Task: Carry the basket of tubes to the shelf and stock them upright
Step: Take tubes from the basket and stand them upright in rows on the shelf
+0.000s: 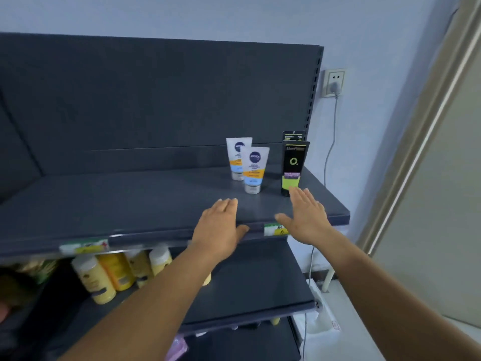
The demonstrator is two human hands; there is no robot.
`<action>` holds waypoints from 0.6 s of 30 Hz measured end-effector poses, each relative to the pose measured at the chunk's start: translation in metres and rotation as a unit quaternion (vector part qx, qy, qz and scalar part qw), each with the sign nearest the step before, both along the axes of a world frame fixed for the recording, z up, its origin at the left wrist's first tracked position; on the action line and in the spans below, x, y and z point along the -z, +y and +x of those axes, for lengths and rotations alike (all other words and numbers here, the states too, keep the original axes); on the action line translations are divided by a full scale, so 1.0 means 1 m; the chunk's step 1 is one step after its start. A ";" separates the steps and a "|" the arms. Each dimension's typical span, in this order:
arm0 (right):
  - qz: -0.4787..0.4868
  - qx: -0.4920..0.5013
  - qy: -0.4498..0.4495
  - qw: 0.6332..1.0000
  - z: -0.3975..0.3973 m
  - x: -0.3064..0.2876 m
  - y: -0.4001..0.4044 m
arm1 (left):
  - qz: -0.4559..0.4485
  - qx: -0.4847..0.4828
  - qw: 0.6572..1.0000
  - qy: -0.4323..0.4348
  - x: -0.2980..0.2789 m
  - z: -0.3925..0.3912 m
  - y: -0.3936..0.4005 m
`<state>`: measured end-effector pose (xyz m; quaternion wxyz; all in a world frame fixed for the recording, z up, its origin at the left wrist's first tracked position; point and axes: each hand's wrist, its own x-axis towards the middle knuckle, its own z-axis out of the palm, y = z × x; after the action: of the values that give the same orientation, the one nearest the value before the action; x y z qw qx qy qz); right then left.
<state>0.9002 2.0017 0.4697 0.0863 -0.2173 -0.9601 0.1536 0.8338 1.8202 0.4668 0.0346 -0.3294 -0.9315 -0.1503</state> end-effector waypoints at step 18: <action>-0.001 -0.222 -0.102 0.970 0.018 0.081 -0.311 | -0.083 -0.195 0.976 -0.050 0.071 0.062 -0.308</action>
<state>0.9180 1.6910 0.3891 -0.0486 -0.0139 -0.9879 0.1466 0.8955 1.5121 0.3956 -0.0109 -0.1353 -0.9876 -0.0793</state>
